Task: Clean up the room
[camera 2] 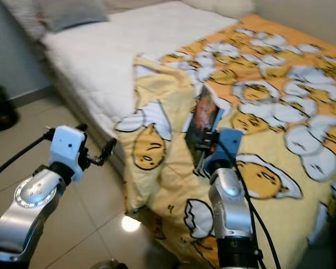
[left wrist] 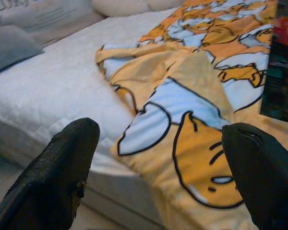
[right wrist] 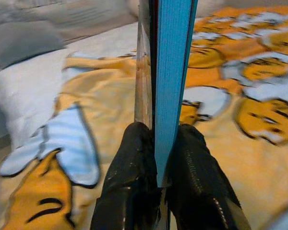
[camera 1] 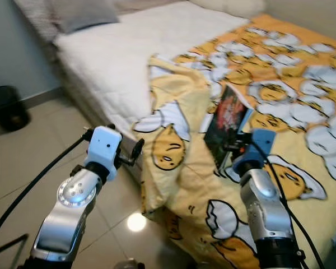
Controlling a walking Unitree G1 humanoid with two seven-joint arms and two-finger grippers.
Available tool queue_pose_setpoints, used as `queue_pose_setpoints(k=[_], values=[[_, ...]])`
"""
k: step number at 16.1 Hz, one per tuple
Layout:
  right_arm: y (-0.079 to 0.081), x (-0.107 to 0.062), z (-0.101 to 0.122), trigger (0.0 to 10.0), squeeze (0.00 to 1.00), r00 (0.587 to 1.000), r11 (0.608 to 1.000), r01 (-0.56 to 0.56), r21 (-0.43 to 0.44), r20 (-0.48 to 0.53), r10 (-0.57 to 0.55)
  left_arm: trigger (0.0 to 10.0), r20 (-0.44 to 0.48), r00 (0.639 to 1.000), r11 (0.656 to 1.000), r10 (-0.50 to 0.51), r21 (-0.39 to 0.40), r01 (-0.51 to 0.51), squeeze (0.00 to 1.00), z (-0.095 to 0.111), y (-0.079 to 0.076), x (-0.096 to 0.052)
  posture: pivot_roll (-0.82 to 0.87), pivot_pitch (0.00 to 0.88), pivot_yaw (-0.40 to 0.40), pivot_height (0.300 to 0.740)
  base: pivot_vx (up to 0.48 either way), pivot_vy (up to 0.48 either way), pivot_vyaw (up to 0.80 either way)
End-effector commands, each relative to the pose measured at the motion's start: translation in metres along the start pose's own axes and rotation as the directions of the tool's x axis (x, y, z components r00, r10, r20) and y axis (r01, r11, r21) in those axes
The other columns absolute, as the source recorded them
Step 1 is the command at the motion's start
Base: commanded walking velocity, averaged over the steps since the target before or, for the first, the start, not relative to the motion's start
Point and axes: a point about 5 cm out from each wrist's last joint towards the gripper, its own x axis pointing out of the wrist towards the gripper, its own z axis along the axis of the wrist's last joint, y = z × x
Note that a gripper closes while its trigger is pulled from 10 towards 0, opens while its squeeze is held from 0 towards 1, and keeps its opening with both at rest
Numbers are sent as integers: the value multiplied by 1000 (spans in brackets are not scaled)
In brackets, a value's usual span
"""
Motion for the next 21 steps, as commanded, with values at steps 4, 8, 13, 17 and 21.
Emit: queue_pose_setpoints(k=[4, 8, 13, 17, 21], values=[[12, 3, 6, 10000, 0, 1000, 1000, -15, 26, 18, 15, 10000, -12, 1000, 999, 27, 23, -27, 961, -1, 6, 4, 14, 0, -34, 740, 0, 0, -800], [9, 4, 0, 10000, 0, 1000, 1000, 13, -4, -19, -13, 10000, -27, 999, 999, 22, -29, -23, 910, -3, 7, 7, -16, 0, -20, 740, 0, 0, -800], [13, 7, 6, 10000, 0, 1000, 1000, 5, -17, -5, -5, 10000, -50, 999, 996, 23, -83, -27, 0, -5, 4, 8, -10, 0, -32, 740, 0, 0, -800], [13, 9, 11, 10000, 0, 1000, 1000, 6, -29, 16, -6, 10000, -9, 997, 997, 75, -26, -75, 0, -1, 9, 12, -19, 0, -30, 740, 0, 0, -800], [14, 10, 10, 10000, 0, 1000, 1000, 10, -24, 10, -10, 10000, -12, 997, 997, 78, -17, -78, 0, -1, 13, 12, -17, 0, -27, 740, 0, 0, -800]])
